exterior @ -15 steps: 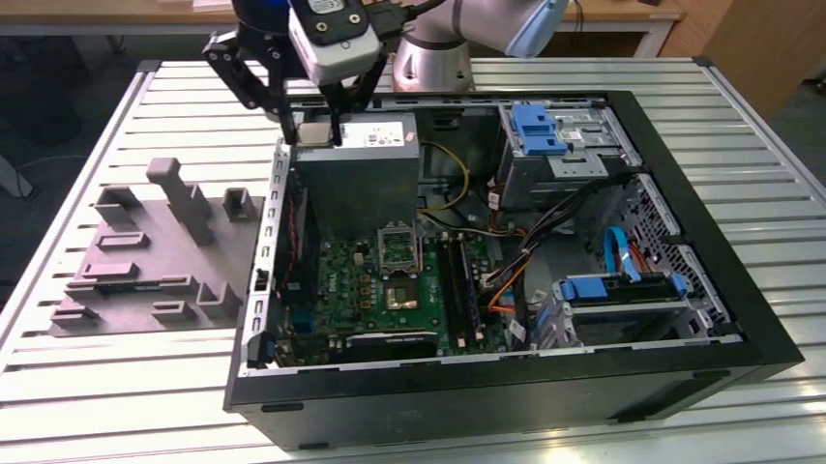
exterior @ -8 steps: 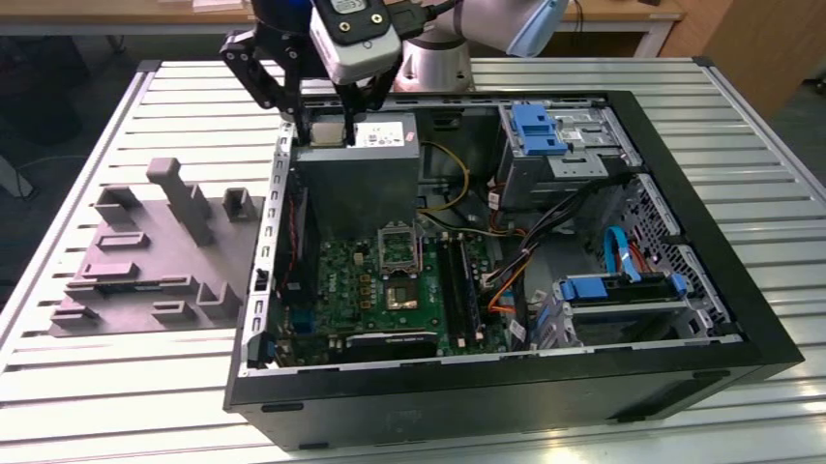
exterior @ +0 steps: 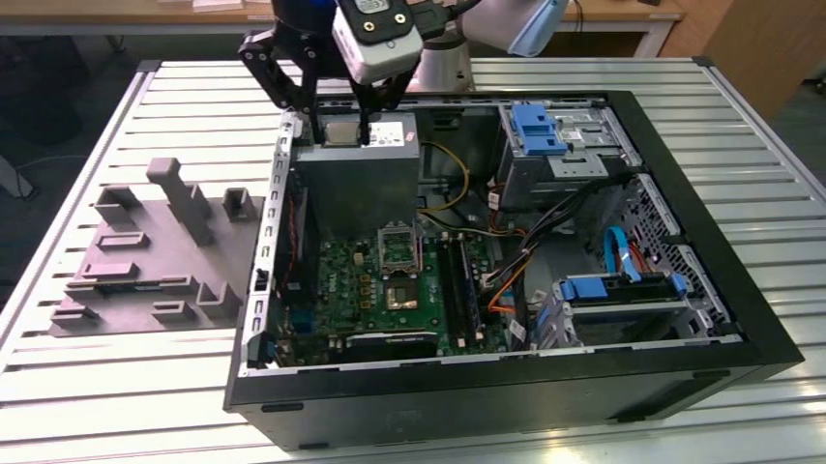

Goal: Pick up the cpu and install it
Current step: 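Pick up the cpu and move it towards the insertion slot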

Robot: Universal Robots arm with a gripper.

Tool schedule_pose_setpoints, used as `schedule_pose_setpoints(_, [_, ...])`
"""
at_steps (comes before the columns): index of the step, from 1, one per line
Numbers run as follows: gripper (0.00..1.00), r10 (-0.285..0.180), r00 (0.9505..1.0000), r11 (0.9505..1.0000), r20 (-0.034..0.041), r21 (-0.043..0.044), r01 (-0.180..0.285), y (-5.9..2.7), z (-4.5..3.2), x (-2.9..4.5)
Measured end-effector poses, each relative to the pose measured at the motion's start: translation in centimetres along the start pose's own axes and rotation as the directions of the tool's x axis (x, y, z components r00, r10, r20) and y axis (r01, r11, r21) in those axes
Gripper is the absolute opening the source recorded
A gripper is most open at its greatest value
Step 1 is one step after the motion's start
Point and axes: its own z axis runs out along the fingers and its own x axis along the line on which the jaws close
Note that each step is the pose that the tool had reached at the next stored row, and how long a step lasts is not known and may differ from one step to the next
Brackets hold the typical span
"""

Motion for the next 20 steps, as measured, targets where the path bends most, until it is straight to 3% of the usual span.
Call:
schedule_pose_setpoints(16, [0.47,0.0,1.0,1.0,0.0,0.0,0.0,0.1,-0.03,-2.41])
schedule_pose_setpoints(20, [0.47,0.0,1.0,1.0,0.0,0.0001,0.0,-0.63,-0.04,-2.48])
